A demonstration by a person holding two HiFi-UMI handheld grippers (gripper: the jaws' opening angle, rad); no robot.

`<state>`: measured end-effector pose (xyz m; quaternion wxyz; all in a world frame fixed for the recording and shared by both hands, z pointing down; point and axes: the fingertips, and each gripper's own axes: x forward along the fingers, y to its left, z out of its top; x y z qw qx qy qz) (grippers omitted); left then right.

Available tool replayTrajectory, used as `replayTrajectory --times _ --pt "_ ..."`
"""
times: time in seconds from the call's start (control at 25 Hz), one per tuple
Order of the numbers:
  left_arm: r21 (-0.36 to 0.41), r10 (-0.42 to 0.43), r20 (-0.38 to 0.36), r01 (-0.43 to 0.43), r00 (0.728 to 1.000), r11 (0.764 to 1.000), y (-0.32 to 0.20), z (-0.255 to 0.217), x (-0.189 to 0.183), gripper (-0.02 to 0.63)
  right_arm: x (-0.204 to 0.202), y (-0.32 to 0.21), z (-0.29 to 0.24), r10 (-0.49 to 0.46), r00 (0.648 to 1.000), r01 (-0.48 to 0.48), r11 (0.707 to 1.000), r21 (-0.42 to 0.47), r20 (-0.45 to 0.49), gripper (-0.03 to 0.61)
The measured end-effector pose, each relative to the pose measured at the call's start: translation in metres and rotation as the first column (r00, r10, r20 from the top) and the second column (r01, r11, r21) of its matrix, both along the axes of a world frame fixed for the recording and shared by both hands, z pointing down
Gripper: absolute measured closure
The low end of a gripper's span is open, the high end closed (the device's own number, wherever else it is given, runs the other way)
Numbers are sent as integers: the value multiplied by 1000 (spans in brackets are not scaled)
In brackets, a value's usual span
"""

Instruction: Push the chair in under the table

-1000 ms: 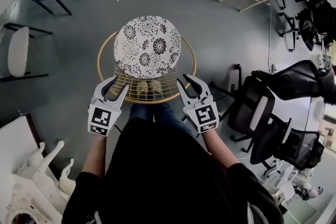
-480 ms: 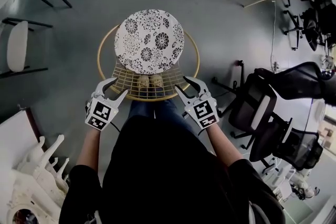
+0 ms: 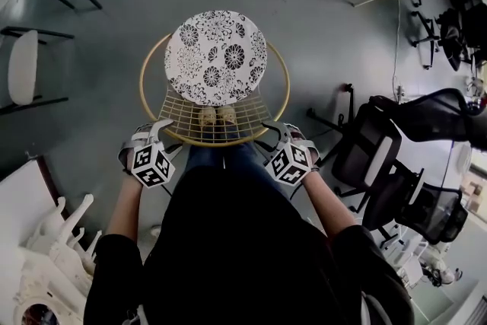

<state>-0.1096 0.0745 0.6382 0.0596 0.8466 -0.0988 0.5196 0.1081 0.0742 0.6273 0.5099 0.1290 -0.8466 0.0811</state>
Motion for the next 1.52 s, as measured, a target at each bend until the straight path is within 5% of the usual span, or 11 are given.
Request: replayTrajectory --times 0.16,0.4,0.84,1.0,1.28,1.52 --pt "1 138 101 -139 985 990 9 21 -1 321 -1 14 25 -179 975 183 983 17 -128 385" --pt "-15 224 184 -225 957 974 10 50 -4 321 1 20 58 -301 918 316 949 15 -259 385" --pt "72 294 323 -333 900 940 -3 69 -8 387 12 0 88 -309 846 381 920 87 -434 387" --pt "99 319 357 -375 878 922 -9 75 -7 471 10 -9 90 -290 847 377 918 120 -445 486" --pt "90 407 408 -480 817 873 -4 79 -8 540 10 -7 92 -361 812 452 886 102 -459 514" --pt "77 444 387 -508 808 858 -2 80 -9 554 10 -7 93 -365 809 452 888 89 -460 515"
